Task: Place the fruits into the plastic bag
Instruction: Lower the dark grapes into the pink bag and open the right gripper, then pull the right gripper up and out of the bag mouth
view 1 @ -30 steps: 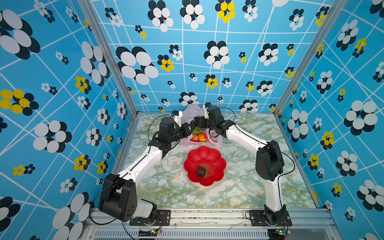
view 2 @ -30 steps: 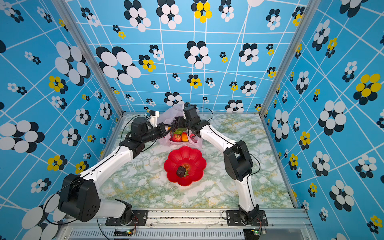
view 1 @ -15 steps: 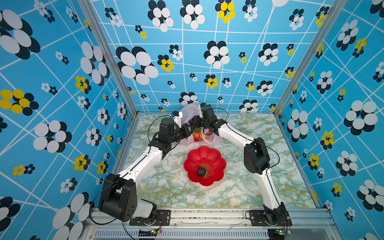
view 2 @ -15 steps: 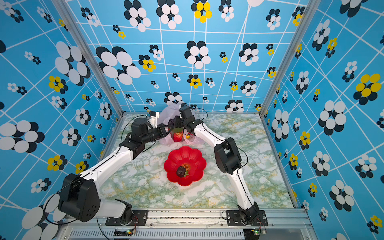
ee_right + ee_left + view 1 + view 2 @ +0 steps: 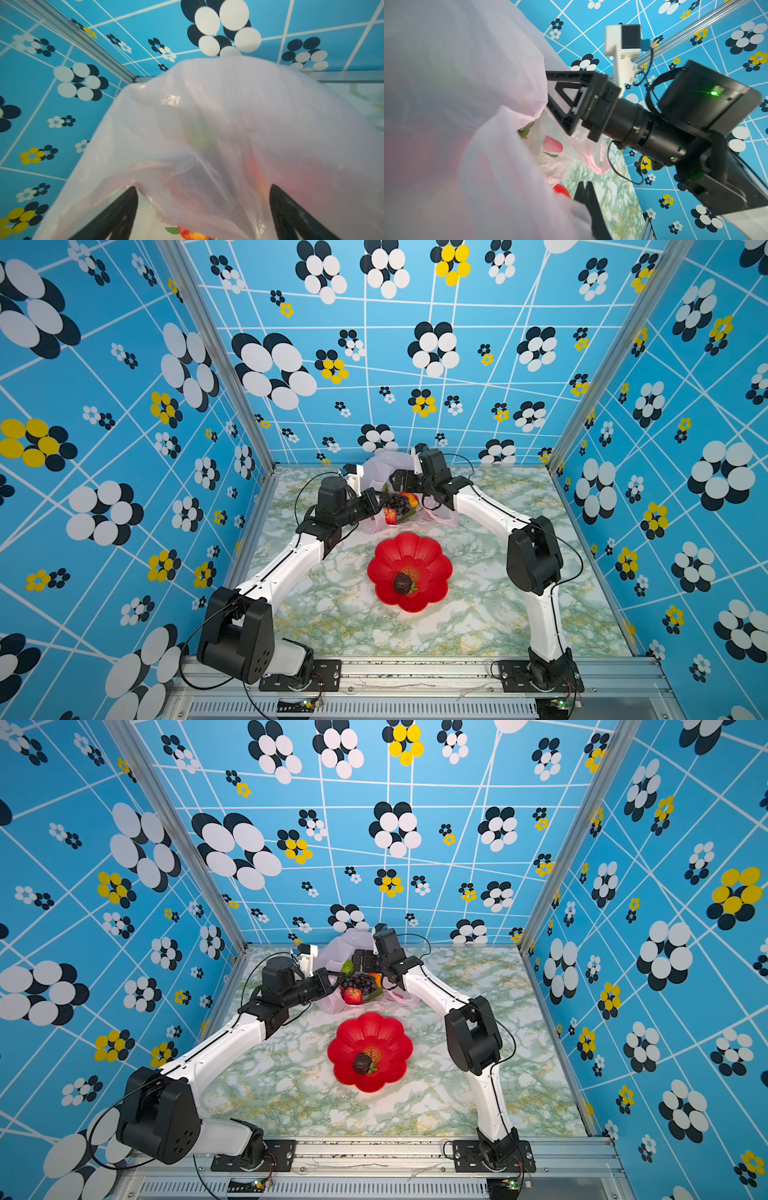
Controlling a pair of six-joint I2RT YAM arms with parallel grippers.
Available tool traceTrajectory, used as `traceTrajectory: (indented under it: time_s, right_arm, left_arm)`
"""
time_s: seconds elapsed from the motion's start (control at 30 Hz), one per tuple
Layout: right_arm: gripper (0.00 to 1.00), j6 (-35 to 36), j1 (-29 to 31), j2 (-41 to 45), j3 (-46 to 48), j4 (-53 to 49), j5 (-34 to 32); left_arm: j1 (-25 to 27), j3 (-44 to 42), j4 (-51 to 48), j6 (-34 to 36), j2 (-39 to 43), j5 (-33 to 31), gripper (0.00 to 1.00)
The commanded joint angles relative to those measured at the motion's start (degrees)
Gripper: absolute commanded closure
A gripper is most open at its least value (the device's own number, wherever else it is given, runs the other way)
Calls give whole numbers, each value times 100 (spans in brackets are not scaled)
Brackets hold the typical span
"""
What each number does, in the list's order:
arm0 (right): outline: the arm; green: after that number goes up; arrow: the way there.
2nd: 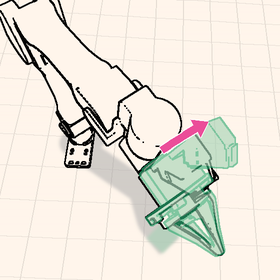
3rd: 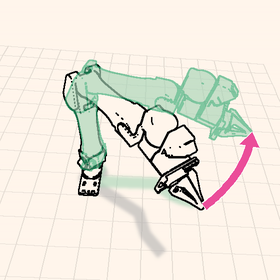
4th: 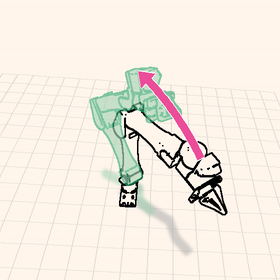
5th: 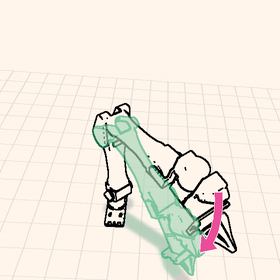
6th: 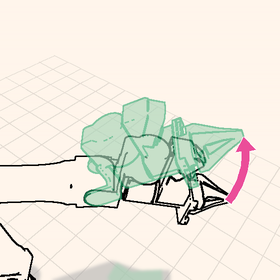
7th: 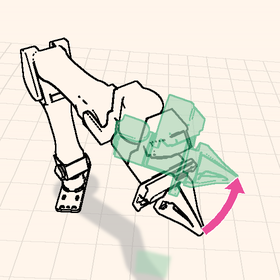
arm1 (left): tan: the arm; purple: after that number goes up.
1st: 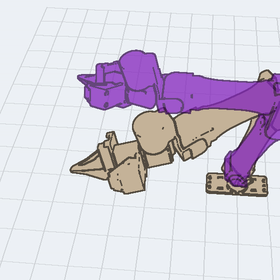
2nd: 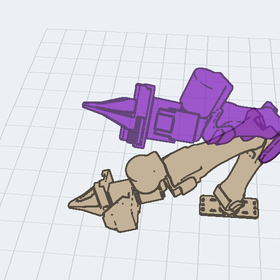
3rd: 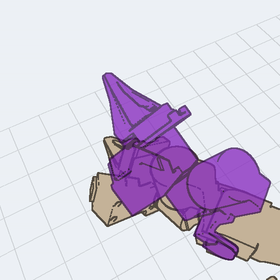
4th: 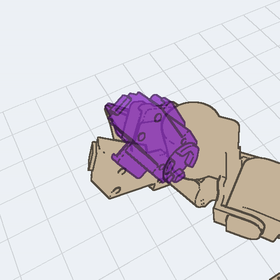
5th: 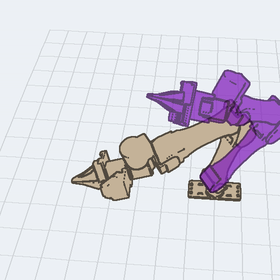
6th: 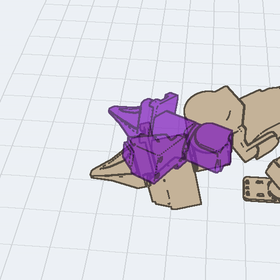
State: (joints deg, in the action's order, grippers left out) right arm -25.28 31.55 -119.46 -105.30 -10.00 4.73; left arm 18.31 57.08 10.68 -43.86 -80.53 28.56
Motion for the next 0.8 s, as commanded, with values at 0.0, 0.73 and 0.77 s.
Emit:
traceTrajectory:
  time_s: [0.0,0.73,0.77]
  right_arm:
    - [0,204,0,568,266,-5,273]
    - [1,1047,-210,4506,3091,149,-126]
    - [1,1123,-206,4765,3259,206,-126]
  left_arm:
    - [-72,-140,-127,196,244,78,100]
    - [-204,-797,-1220,1038,1140,124,100]
    - [-195,-869,-1144,1061,1169,124,100]
